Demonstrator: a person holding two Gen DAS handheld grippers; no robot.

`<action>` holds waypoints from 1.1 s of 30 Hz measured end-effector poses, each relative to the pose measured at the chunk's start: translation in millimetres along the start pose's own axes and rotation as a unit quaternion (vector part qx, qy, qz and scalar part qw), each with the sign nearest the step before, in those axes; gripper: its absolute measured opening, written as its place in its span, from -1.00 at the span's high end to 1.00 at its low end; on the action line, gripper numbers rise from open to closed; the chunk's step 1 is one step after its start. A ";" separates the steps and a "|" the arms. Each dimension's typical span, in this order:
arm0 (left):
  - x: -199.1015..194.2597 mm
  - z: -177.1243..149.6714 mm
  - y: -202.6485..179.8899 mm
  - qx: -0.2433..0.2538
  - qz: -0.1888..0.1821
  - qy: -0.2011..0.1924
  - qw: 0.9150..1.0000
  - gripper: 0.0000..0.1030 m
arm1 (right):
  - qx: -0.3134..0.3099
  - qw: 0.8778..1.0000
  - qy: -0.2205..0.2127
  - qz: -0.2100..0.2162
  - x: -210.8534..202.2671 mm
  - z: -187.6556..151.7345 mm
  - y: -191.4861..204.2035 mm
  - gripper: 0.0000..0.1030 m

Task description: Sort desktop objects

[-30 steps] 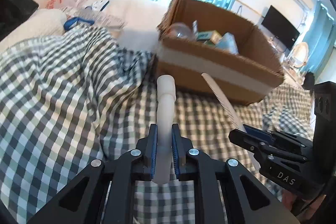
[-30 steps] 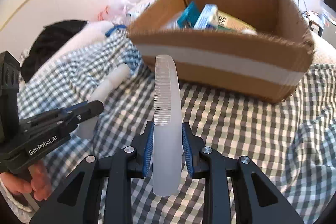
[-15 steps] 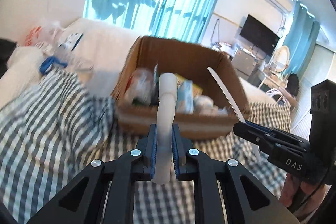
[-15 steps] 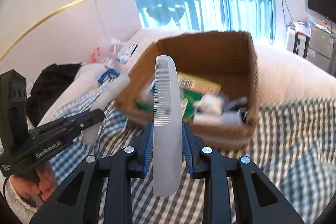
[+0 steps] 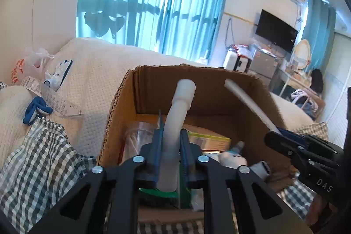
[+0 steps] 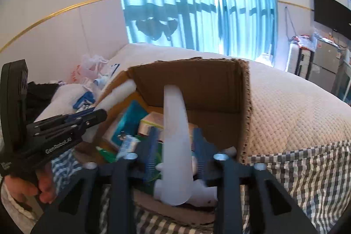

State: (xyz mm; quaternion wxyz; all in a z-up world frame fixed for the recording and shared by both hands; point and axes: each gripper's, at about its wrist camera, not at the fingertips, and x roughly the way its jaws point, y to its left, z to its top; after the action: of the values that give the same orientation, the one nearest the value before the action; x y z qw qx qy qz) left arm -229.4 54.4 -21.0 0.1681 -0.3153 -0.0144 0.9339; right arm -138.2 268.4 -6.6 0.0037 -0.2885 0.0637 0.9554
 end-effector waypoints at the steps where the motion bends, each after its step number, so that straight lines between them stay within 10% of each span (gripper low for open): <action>1: 2.2 -1.0 1.8 -0.001 0.001 0.005 1.000 0.51 | 0.005 1.000 -0.008 -0.004 -2.9 -2.0 -1.9 -0.55; 6: -11.8 -9.1 15.1 -0.034 0.007 -0.010 0.999 -0.80 | 0.023 0.999 -0.030 -0.008 -25.5 -0.1 -5.7 -0.56; 12: -60.2 -0.4 17.5 -0.043 0.027 -0.027 0.998 -1.00 | 0.032 0.998 -0.045 -0.018 -73.6 7.3 13.1 -0.99; 20: -116.8 -20.7 21.9 -0.011 0.058 -0.045 0.997 -1.00 | 0.008 0.997 0.026 -0.075 -75.1 -23.0 51.2 -0.99; 28: -83.9 -87.3 45.9 -0.059 0.078 0.028 0.995 -1.00 | -0.002 0.993 0.072 -0.093 -41.0 -67.5 78.1 -0.99; 33: -87.8 -97.7 40.3 -0.040 0.088 0.005 0.995 -1.00 | 0.005 0.993 0.076 -0.093 -34.3 -71.9 76.7 -0.99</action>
State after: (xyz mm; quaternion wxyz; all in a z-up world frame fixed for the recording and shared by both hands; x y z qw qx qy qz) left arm -118.2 -19.7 -53.3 0.0730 -0.3264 -0.0228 0.9421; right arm -73.5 184.4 -37.8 0.0893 -0.3652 0.0416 0.9257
